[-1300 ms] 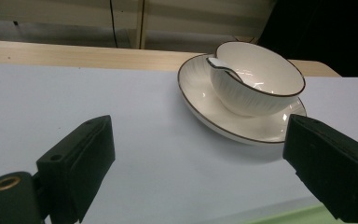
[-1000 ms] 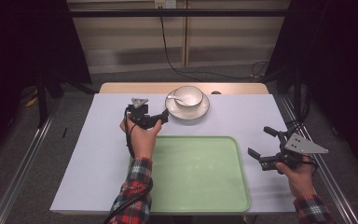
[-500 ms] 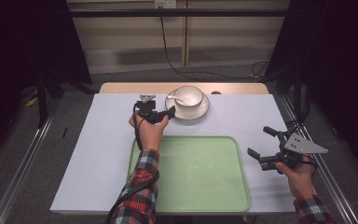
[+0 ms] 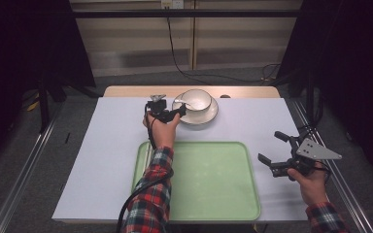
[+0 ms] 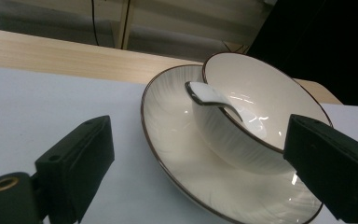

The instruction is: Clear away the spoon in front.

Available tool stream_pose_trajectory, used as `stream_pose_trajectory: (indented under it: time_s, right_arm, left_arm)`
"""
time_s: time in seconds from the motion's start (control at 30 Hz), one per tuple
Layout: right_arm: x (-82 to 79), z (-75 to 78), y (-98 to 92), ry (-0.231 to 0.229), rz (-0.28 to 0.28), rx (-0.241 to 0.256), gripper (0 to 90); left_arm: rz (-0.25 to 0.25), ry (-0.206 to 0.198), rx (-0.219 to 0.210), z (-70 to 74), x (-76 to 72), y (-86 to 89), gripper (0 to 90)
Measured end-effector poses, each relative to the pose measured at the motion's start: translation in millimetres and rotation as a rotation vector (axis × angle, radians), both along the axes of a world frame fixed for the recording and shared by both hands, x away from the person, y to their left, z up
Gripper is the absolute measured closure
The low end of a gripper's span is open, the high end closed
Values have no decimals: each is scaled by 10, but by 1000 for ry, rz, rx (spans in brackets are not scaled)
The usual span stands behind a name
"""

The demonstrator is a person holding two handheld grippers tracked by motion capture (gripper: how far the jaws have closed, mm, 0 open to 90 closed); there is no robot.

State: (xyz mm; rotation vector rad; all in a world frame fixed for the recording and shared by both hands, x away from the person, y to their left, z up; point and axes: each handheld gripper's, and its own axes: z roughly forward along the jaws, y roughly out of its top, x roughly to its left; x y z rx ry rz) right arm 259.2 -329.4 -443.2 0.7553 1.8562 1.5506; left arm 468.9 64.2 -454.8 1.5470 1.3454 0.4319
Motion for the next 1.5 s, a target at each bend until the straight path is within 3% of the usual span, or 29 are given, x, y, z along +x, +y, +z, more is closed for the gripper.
stream_pose_trajectory:
  time_s: [0.23,0.5,0.9,1.5]
  right_arm:
    - [-2,-1,-7,2,4,-1,11]
    - [6,-3,-8,1,1,6,11]
    - [10,-7,-16,3,0,8,11]
    - [13,-7,-19,2,2,6,11]
  left_arm:
    - [19,2,-4,-17,110,-39,173]
    - [28,18,-38,-46,179,-88,277]
    - [41,28,-70,-66,238,-136,412]
    - [52,61,-157,-116,274,-235,613]
